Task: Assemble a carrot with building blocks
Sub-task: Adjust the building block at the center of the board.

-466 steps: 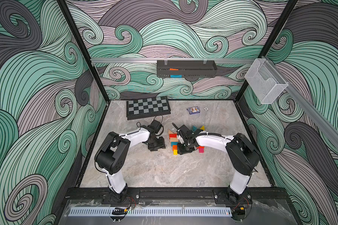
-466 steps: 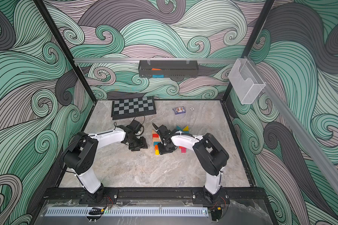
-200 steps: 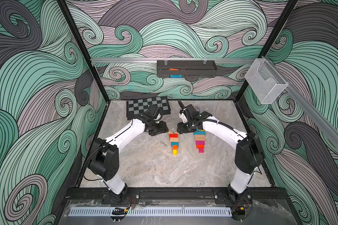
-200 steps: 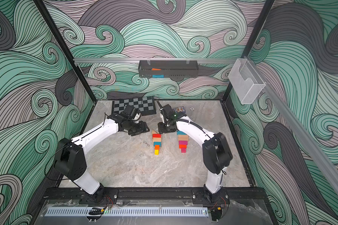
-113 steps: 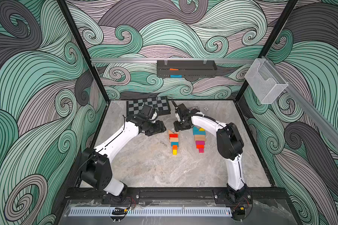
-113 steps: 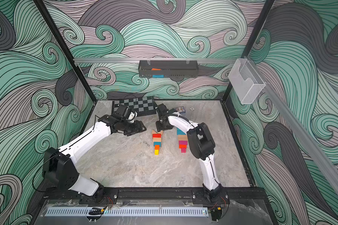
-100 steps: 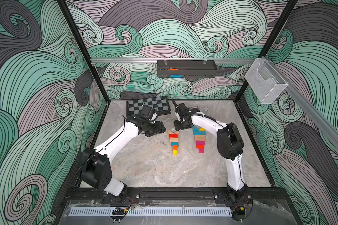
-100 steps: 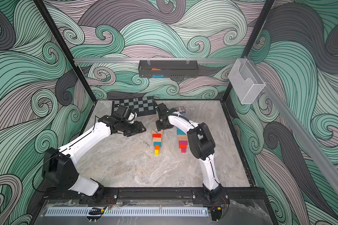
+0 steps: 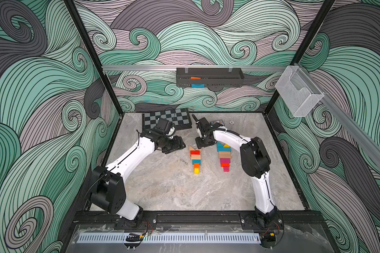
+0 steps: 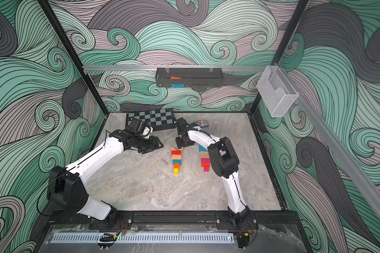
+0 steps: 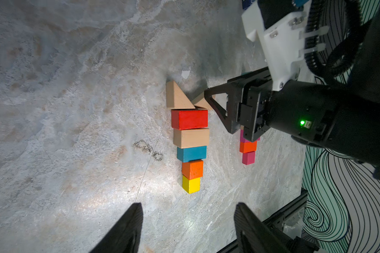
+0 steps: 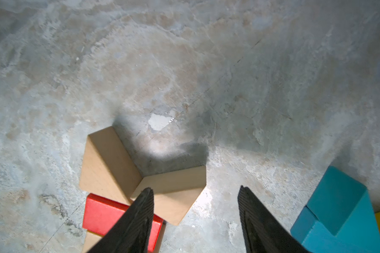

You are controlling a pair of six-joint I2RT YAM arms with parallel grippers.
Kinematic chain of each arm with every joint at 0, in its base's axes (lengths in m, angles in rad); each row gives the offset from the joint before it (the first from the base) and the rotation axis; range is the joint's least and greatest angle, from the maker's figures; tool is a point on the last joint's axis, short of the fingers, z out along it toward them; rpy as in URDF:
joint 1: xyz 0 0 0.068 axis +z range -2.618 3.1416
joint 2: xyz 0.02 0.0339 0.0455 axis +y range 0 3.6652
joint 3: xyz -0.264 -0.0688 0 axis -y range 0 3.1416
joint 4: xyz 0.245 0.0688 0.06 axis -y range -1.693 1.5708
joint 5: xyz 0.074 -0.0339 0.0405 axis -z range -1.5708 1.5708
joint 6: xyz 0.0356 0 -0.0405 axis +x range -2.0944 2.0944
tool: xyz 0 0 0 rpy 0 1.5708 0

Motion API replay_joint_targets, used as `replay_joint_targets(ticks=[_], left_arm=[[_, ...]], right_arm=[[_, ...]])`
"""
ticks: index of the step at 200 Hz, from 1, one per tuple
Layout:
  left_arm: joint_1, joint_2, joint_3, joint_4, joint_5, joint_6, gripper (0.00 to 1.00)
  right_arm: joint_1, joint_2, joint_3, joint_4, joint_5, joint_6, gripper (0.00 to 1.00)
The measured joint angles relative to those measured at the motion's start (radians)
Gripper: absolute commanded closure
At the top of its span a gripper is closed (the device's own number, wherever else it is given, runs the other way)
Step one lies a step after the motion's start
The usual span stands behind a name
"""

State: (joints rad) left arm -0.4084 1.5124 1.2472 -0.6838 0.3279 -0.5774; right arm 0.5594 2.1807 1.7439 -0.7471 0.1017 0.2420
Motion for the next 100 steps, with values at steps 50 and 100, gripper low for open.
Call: replay_joint_targets(ticks=[50, 100], left_arm=[[0.007, 0.003, 0.0, 0.005, 0.012, 0.0, 0.33], [0.011, 0.005, 0.0, 0.009, 0.02, -0.003, 0.33]], right_arm=[[0.0, 0.01, 0.006, 0.0, -0.006, -0.004, 0.38], [0.002, 0.021, 0.011, 0.0, -0.013, -0.005, 0.38]])
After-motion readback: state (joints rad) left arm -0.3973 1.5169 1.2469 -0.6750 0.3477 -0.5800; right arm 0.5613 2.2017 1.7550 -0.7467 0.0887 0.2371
